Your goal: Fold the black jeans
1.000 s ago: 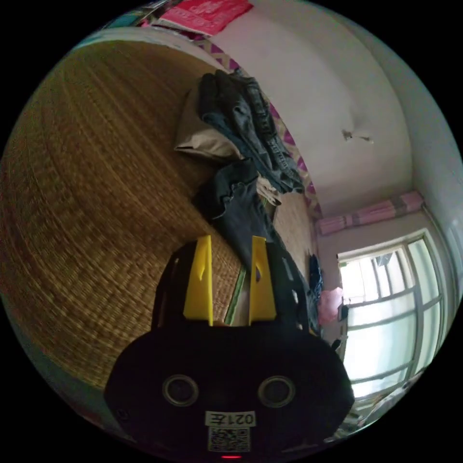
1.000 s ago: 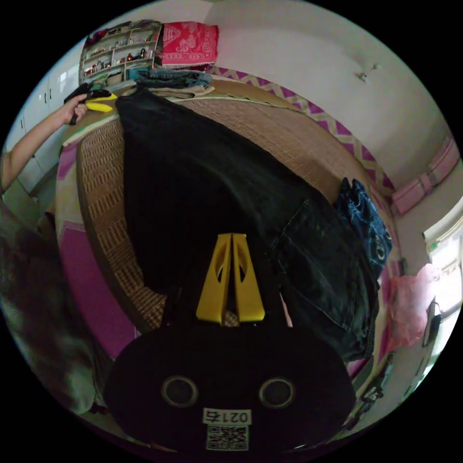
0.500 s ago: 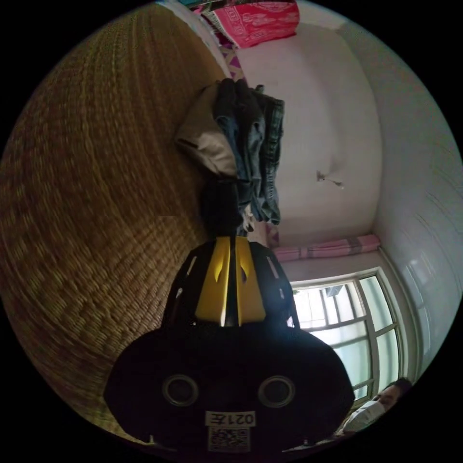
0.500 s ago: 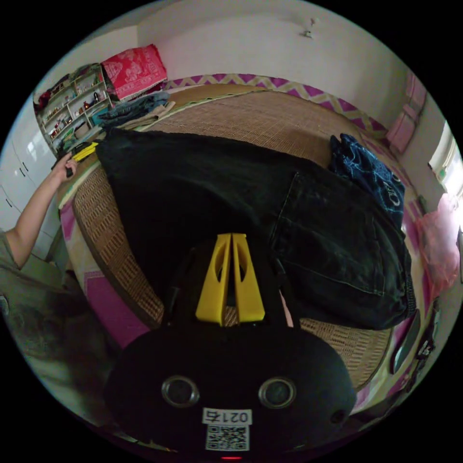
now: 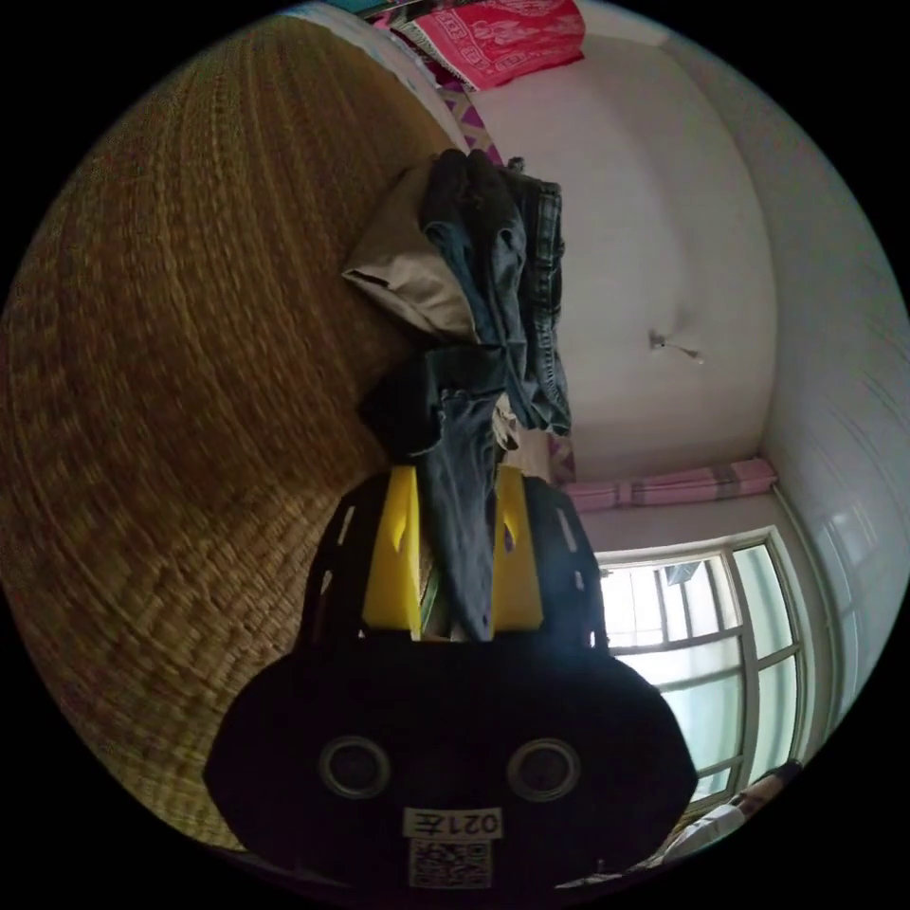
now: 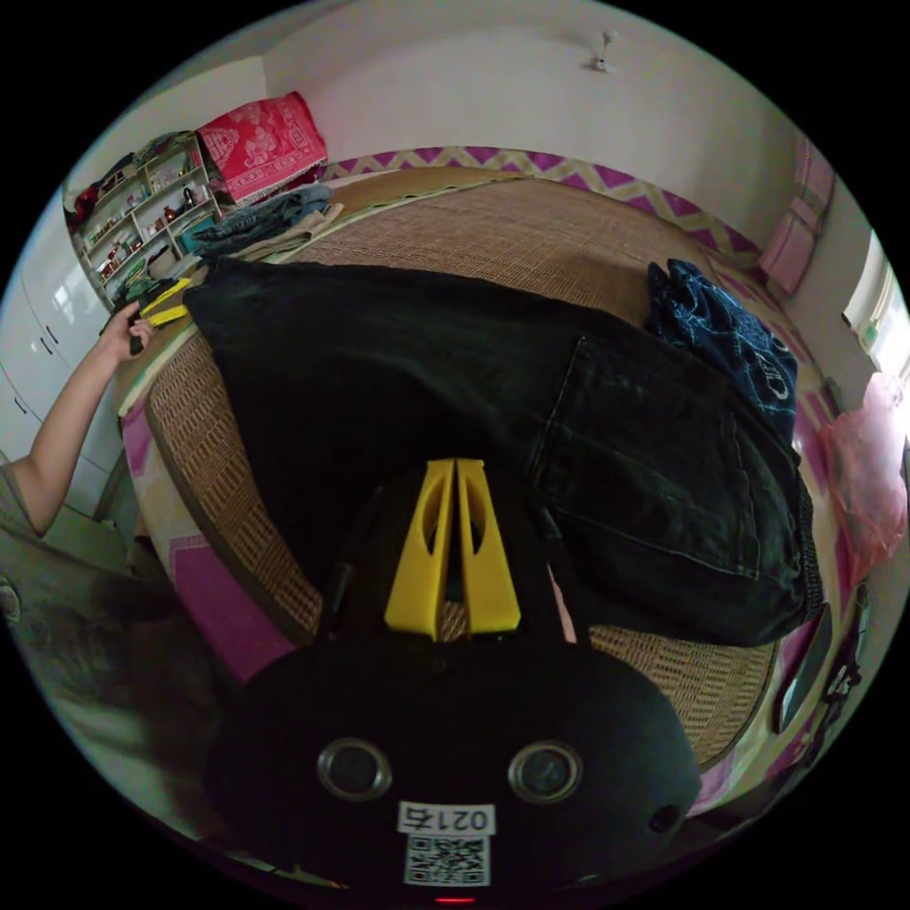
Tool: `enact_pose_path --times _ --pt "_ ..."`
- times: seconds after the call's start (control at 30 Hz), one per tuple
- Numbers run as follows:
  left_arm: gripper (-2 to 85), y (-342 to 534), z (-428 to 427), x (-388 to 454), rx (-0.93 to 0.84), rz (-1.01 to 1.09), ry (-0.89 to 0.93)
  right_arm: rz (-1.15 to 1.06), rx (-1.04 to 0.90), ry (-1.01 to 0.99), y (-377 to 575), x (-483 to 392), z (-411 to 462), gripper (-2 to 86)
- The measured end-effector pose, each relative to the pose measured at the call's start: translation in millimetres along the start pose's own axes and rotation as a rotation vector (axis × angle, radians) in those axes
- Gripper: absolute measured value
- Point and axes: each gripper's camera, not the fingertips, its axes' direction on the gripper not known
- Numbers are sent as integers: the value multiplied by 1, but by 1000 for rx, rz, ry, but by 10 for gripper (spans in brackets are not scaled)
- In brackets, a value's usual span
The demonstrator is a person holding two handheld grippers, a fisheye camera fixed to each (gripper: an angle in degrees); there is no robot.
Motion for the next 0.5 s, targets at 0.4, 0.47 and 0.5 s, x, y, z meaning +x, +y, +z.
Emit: enact_pose_path --times 0.4,0.47,0.5 --pt "-9 121 32 131 41 220 241 37 85 -67 58 22 8 -8" --pt "-9 166 50 203 -2 416 164 104 226 -166 88 36 -16 -7" --pt "-9 180 57 222 -14 472 140 119 256 -191 96 39 -22 -7"
